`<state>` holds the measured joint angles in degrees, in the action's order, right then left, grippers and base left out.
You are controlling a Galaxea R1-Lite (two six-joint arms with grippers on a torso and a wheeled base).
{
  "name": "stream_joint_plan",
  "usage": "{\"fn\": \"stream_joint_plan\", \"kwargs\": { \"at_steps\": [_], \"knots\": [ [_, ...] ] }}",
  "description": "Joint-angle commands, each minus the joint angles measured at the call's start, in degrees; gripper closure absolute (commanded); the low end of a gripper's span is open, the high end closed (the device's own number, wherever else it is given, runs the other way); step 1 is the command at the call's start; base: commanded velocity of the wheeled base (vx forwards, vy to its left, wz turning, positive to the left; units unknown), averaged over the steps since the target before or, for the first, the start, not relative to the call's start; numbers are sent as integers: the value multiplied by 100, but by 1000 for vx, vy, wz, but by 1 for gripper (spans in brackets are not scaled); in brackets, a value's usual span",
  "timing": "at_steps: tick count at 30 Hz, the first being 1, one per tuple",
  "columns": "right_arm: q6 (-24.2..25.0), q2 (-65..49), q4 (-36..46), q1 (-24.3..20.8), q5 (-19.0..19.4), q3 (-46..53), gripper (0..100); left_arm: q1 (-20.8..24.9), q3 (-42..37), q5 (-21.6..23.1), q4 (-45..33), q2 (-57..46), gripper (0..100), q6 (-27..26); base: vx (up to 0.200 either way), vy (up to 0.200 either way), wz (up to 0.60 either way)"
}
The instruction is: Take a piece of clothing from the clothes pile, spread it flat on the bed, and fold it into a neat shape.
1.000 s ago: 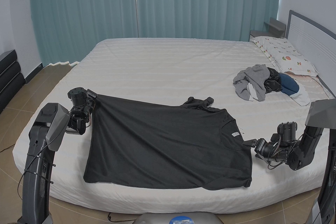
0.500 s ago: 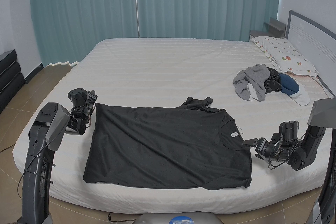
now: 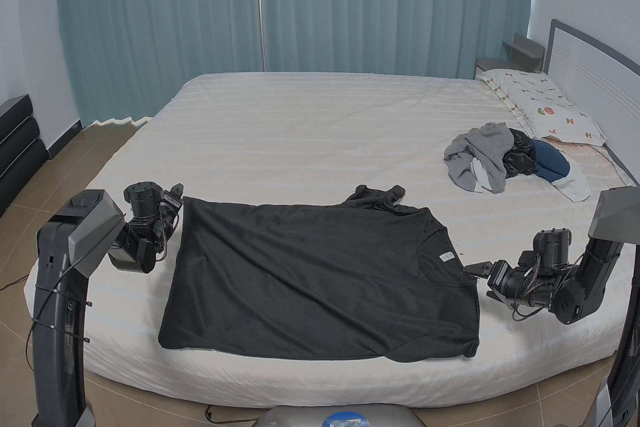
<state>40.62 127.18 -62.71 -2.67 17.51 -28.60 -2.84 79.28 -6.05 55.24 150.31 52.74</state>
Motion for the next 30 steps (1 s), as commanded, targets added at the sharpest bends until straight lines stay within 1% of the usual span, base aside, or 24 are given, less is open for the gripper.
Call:
{"fn": "stream_joint_plan", "kwargs": {
  "at_steps": [1,5,7,8,10,11,18,21,25,28,29,30],
  "knots": [
    [7,-282,13,-243,-10,-14,0,91,-2232,561,515,-1803,0,53,0,0,0],
    [7,-475,329,-243,-2,-84,0,179,-3252,772,523,-2515,0,448,0,0,0],
    [7,-519,400,-243,-2,-76,0,179,-3410,833,523,-2621,0,518,0,0,0],
    [25,-616,452,-243,7,3,0,187,-3770,1009,523,-2814,0,606,-200,0,0],
    [25,-616,452,-243,7,3,0,187,-3770,1009,523,-2814,0,606,-200,0,0],
    [34,-721,417,-243,7,241,0,187,-4394,1290,523,-3060,0,685,-200,0,0],
    [148,-695,400,-208,42,469,0,196,-5106,1413,523,-3052,0,703,-200,0,0],
    [333,-739,400,-199,51,478,0,196,-5300,1668,532,-3016,0,650,-200,0,0],
    [359,-748,391,-190,51,531,0,196,-5388,1730,532,-2893,0,597,0,0,0],
    [359,-774,400,-155,51,557,0,196,-5440,1721,532,-2700,0,237,0,0,0],
    [359,-774,391,-155,51,557,0,196,-5449,1721,532,-2691,0,220,0,0,0],
    [368,-774,391,-155,51,548,0,196,-5511,1721,532,-2577,0,-79,0,0,0]
  ]
}}
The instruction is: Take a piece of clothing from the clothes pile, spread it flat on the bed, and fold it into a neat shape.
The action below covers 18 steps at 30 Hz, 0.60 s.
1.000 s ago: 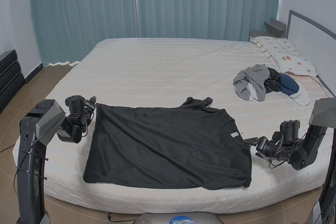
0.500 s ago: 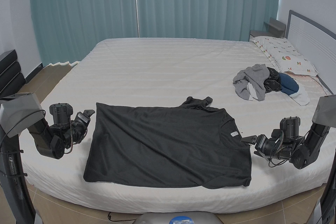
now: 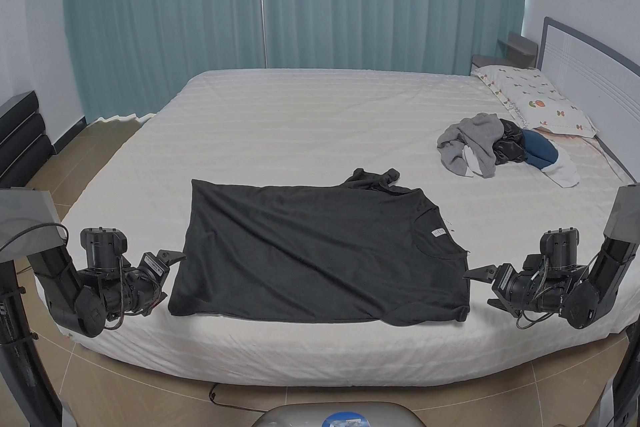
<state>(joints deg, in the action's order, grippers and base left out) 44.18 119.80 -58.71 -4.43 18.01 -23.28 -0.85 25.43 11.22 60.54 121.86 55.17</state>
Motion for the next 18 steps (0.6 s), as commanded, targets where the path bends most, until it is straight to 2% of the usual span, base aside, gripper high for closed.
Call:
{"fn": "stream_joint_plan", "kwargs": {
  "at_steps": [1,9,18],
  "knots": [
    [12,-35,-9,21,1,8,0,-3,-135,-14,2,304,0,-411,0,0,0],
    [12,17,-141,3,1,8,0,147,23,-111,2,514,0,-481,0,0,0],
    [12,35,-185,-6,1,-9,0,411,445,-673,2,910,0,-657,0,0,0]
  ]
}}
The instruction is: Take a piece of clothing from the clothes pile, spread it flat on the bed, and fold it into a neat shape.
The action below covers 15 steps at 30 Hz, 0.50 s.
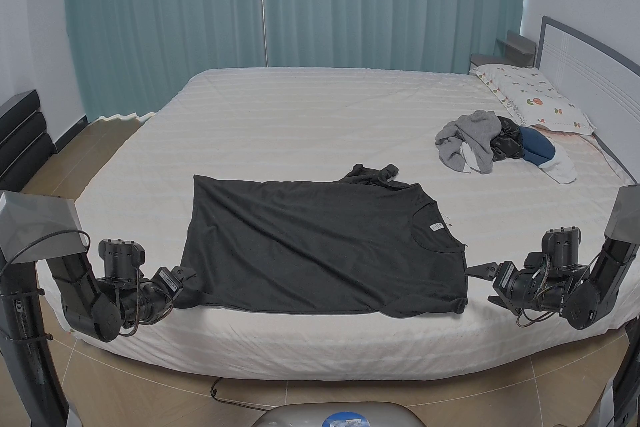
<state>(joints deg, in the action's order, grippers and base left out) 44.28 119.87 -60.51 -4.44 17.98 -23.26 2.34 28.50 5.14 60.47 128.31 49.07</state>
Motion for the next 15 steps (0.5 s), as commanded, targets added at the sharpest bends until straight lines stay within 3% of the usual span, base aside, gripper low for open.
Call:
{"fn": "stream_joint_plan", "kwargs": {
  "at_steps": [1,13,14,15],
  "knots": [
    [2,28,-4,-5,4,-12,0,91,173,-93,9,274,0,-73,0,0,0],
    [2,45,-4,4,4,-47,0,135,182,-110,-26,300,0,-134,0,0,0],
    [-7,54,-4,4,4,-47,0,135,191,-110,-26,300,100,-134,0,0,0],
    [-7,54,-4,4,-5,-47,0,126,208,-119,-35,300,100,-134,0,0,0]
  ]
}}
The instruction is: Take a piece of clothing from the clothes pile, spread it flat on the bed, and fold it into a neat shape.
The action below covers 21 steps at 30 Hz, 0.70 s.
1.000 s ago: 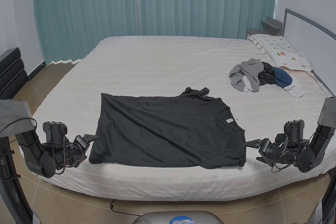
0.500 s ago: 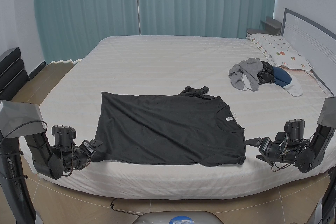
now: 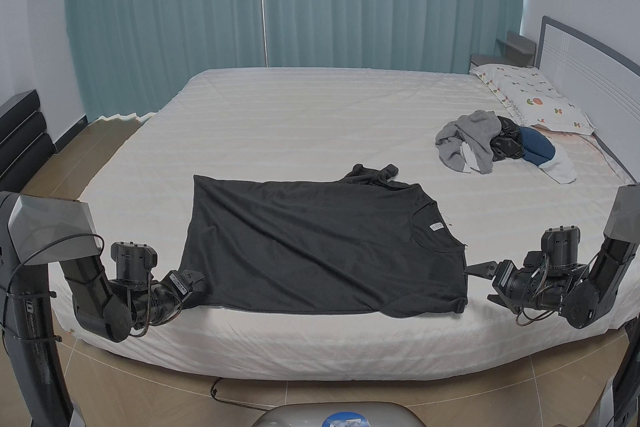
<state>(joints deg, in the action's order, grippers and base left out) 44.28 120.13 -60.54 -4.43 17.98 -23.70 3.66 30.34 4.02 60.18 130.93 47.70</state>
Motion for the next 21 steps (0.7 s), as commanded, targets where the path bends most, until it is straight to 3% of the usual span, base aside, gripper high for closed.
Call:
{"fn": "stream_joint_plan", "kwargs": {
  "at_steps": [1,11,21],
  "knots": [
    [-7,37,-2,3,-5,-3,0,-5,16,-16,-7,29,100,2,0,0,0],
    [-33,275,-11,-76,-49,-109,0,-67,-81,-402,11,-305,100,11,0,0,0],
    [-33,617,446,-313,-111,-812,0,-84,-125,-429,28,-753,100,11,0,0,0]
  ]
}}
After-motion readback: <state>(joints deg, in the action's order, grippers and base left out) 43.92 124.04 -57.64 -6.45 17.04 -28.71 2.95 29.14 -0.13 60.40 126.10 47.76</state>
